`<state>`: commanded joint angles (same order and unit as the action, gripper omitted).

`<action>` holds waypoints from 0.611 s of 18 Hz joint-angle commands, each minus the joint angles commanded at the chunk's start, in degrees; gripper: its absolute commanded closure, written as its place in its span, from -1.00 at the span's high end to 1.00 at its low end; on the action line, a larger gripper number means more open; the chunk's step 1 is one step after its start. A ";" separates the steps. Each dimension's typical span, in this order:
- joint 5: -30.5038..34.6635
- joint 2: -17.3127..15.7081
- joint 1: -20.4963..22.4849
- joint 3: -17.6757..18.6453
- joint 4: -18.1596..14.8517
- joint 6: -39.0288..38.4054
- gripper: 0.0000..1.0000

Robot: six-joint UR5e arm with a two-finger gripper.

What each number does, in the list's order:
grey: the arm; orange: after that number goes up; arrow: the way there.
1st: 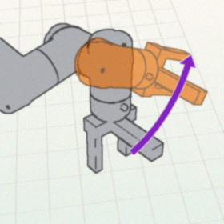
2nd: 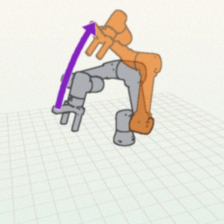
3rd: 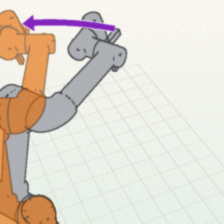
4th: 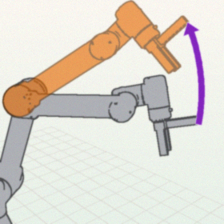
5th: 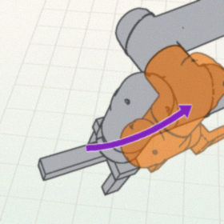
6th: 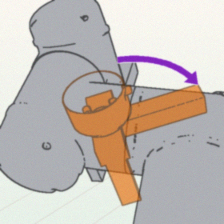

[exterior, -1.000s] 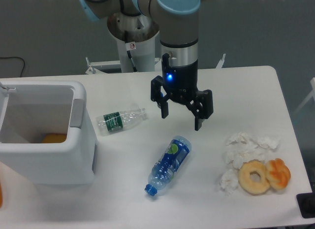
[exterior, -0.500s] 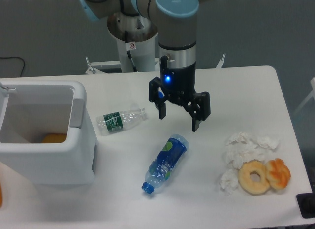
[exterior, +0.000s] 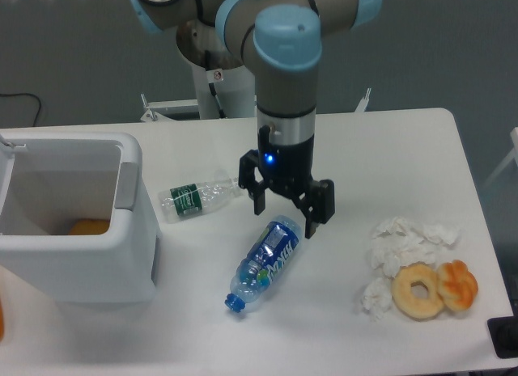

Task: Pick up the plastic bottle
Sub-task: 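Lower the open gripper down over the blue-label water bottle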

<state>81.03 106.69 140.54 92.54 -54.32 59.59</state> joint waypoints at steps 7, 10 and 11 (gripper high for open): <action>-0.09 4.66 0.00 2.12 0.18 0.17 1.00; 0.26 6.42 -0.18 1.86 0.00 0.17 1.00; 0.26 7.03 -0.09 1.85 -0.09 0.17 1.00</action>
<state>81.30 113.72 140.45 94.39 -54.40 59.77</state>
